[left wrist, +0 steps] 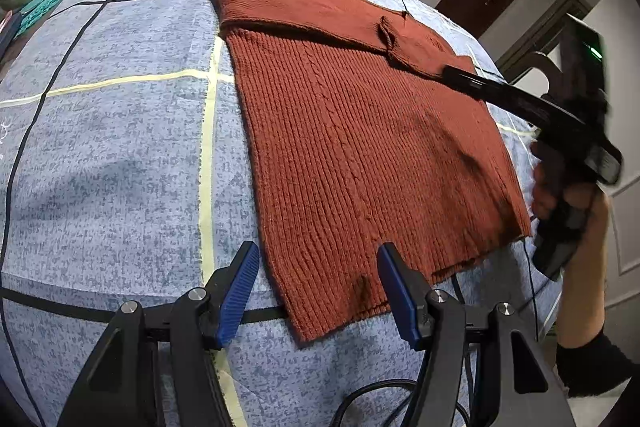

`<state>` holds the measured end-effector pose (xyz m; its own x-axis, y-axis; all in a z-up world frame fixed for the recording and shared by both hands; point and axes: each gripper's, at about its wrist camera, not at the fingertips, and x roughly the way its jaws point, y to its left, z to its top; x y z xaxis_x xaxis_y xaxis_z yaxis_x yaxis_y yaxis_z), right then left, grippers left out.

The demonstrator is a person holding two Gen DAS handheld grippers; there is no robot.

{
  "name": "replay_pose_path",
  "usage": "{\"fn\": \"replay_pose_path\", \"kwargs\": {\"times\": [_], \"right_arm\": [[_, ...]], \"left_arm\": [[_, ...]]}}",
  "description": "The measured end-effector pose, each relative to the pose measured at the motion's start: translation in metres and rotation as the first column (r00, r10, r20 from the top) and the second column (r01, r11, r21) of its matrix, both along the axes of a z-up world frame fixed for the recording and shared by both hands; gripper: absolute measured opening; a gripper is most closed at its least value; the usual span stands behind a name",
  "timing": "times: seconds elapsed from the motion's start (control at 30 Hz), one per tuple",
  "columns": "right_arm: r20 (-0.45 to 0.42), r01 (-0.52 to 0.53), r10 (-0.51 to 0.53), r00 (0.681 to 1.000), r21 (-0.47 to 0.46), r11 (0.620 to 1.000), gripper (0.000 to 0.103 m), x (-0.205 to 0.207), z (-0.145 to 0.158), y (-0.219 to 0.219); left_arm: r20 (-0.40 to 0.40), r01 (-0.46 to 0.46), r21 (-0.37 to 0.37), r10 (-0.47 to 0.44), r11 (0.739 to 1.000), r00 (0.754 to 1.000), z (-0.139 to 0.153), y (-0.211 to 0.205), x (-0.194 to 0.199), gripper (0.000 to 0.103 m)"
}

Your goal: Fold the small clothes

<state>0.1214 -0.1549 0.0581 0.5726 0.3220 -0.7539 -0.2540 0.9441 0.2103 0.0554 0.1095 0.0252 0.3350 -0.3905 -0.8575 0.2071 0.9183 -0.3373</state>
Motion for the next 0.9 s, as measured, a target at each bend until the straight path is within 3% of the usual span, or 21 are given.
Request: {"fn": "replay_pose_path", "kwargs": {"times": [0.13, 0.33, 0.5, 0.67, 0.77, 0.9], "right_arm": [[0.037, 0.059, -0.056, 0.998, -0.070, 0.996, 0.038, -0.044, 0.005, -0.027], [0.002, 0.229, -0.231, 0.973, -0.122, 0.966, 0.039, -0.094, -0.008, -0.075], [-0.054, 0.313, -0.317, 0.947, -0.068, 0.947, 0.047, -0.118, -0.018, -0.101], [-0.090, 0.308, -0.309, 0.947, -0.022, 0.951, 0.047, -0.125, -0.024, -0.105], [-0.103, 0.302, -0.298, 0.949, 0.015, 0.953, 0.047, -0.126, -0.028, -0.104], [-0.111, 0.302, -0.295, 0.949, 0.053, 0.952, 0.047, -0.129, -0.028, -0.106]], "left_arm": [[0.010, 0.027, 0.020, -0.027, 0.999, 1.000, 0.000, -0.004, -0.005, 0.064], [0.003, 0.001, -0.011, -0.001, 1.000, 1.000, 0.000, -0.001, -0.006, 0.064], [-0.020, 0.014, -0.007, -0.014, 1.000, 1.000, 0.001, -0.010, -0.006, 0.064], [-0.022, -0.009, -0.026, 0.008, 1.000, 1.000, 0.002, -0.011, -0.005, 0.063], [-0.036, -0.030, -0.069, 0.027, 0.997, 0.999, 0.002, -0.007, -0.004, 0.055], [-0.039, -0.054, -0.088, 0.051, 0.995, 0.998, 0.001, -0.004, -0.003, 0.051]]}}
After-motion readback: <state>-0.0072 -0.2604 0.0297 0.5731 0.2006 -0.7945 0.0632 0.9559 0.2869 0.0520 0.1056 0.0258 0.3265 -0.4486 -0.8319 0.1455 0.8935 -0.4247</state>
